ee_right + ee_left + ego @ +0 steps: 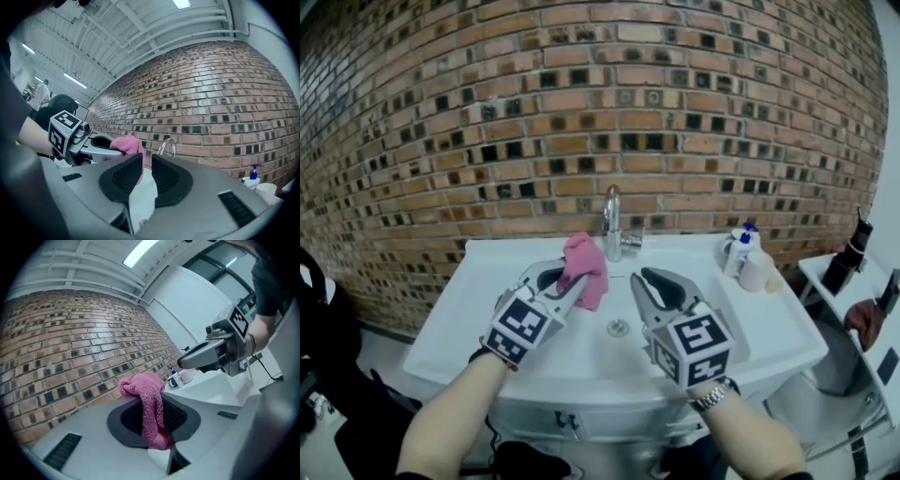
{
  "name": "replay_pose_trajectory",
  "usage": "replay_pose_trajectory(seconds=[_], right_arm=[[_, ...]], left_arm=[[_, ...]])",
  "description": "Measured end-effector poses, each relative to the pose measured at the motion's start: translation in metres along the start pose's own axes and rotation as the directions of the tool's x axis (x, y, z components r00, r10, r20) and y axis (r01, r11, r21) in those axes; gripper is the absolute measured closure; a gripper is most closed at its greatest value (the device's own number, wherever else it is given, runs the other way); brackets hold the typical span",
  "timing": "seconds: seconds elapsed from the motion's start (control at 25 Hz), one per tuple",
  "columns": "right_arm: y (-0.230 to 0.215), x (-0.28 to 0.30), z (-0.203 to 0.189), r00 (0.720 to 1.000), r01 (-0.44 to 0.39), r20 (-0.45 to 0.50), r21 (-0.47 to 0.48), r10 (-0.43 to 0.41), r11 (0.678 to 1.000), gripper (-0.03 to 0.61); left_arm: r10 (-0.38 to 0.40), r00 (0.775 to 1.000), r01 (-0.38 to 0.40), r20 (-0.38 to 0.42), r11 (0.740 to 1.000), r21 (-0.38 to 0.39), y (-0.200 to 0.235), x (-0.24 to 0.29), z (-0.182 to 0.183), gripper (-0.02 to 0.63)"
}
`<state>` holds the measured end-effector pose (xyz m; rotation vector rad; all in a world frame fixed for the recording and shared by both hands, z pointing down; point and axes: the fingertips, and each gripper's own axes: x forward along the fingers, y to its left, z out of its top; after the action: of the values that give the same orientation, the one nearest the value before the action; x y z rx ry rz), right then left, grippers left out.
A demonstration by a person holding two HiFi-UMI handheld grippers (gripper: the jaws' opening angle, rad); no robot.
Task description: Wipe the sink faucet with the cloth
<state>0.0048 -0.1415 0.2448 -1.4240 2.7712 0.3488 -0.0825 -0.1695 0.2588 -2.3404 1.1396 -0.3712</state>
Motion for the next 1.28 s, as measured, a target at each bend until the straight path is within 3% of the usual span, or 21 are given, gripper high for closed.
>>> replay_pose_trajectory(seconds=[0.6,1.28], right_arm=[[0.077,-0.116,0.017,0.999,0.034,0.042,-0.007,-0.034,0.999,0.555],[0.178,-0.224,0.010,0.996,0.045,0.073,-0.048,-0.041,0.998,0.568]], left_arm=[[-0.002,0.999,0.009,0.046,0.989,-0.151,-0.102,-0.113,0.055,0.546],[0.016,0.996,-0.002,0.083,0.985,-0.173,-0.193,-0.235,0.057,0.546]])
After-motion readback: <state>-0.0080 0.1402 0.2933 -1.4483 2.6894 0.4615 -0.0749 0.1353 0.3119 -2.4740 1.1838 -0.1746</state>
